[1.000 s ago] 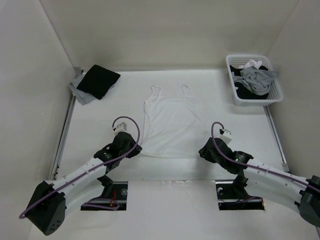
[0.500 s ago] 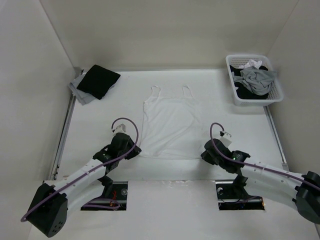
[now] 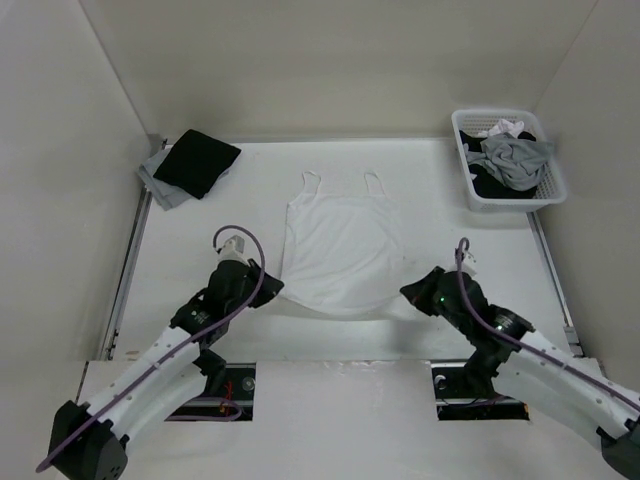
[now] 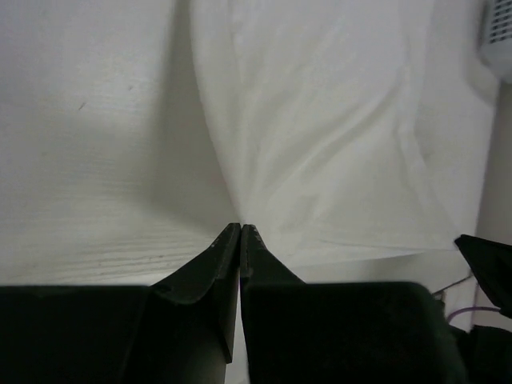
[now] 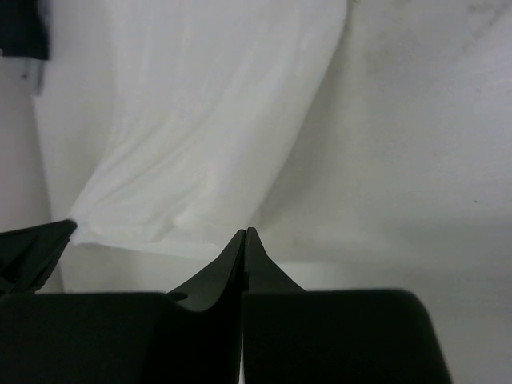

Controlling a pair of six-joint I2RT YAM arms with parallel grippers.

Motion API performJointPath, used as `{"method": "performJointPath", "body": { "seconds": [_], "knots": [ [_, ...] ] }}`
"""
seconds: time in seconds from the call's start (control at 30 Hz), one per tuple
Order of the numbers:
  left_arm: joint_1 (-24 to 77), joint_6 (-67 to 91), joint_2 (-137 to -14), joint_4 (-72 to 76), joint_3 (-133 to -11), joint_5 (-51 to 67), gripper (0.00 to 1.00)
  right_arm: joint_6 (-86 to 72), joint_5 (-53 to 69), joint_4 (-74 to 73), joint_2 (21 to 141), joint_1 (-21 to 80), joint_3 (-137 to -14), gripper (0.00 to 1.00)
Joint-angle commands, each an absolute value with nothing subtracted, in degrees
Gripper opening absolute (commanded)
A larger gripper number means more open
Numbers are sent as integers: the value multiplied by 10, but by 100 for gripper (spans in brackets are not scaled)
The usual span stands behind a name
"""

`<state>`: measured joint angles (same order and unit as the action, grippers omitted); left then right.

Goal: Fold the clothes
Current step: Flatten the tank top out

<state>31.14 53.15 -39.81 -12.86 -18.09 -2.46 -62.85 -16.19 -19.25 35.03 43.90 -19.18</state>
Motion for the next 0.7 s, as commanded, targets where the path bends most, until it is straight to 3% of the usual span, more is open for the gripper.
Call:
{"method": "performJointPath", "body": {
  "seconds": [0.0,0.3,0.47,0.57,0.67],
  "knots": [
    [305,531,-352,-122,-282,-22,1,-571,-199,-249,295,448,-320,0],
    [301,474,-334,-173,-589,-68,1,-431,-354,-369,315,605,-699,0],
    [296,447,-364,-167,-671,-103,2,-359,-421,-353,391,691,-803,0],
    [282,450,-398,-151,-658,-112,2,-318,-407,-323,439,661,-813,0],
    [255,476,-434,-118,-615,-105,2,-320,-305,-294,482,558,-798,0]
  ]
}}
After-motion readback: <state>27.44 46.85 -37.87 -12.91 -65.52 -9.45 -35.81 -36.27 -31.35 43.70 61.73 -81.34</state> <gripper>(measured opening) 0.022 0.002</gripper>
